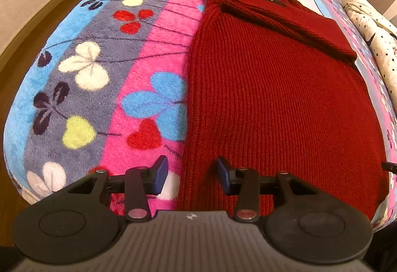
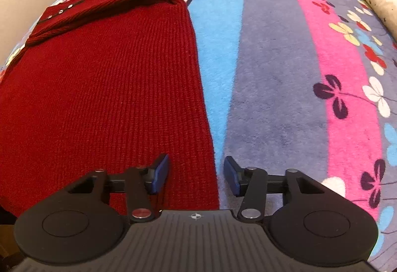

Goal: Fold small clothes
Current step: 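Move both open tools down to the sweater's hem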

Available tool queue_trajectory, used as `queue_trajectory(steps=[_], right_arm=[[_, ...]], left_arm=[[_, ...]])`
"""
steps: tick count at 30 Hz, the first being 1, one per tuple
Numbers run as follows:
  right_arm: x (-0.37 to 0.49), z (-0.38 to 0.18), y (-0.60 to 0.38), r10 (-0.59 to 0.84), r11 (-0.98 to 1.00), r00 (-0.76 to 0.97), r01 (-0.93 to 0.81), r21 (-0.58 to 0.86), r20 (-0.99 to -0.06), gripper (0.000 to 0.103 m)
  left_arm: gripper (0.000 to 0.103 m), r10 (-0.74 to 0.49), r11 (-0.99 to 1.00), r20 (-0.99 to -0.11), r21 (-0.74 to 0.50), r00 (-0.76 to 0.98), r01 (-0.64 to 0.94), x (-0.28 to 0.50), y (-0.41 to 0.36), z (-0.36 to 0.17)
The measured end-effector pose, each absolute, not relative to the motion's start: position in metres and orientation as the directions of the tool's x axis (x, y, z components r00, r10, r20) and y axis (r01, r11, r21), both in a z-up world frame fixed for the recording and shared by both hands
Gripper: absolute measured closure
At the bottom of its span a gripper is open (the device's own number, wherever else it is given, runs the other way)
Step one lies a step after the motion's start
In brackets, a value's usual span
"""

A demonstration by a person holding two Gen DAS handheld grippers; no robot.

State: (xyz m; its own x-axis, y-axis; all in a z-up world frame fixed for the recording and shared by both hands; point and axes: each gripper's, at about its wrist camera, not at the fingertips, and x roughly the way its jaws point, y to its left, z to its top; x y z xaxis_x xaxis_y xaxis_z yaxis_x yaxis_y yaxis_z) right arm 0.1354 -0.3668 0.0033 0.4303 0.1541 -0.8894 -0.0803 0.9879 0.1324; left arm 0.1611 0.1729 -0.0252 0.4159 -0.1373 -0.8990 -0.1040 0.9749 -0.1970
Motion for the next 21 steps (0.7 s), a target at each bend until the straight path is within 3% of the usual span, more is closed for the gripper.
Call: queue_trajectory(steps=[11,21], right_arm=[[0.1342,0.0057,-0.3637,0.191,0.981,0.428,-0.118,0.155,-0.883,0.077],[0.1325,0.0056,-0.3619,0.195,0.980,0.426,-0.129,0.154,-0.883,0.075]], left_arm=[[0.056,-0.137,0.976,-0.901,-0.193,0.411,-0.098,0.1616,0.1724,-0.0261],[0.056,-0.143,0.976,-0.903,-0.195,0.404,-0.092,0.1573,0.1725,-0.0262]])
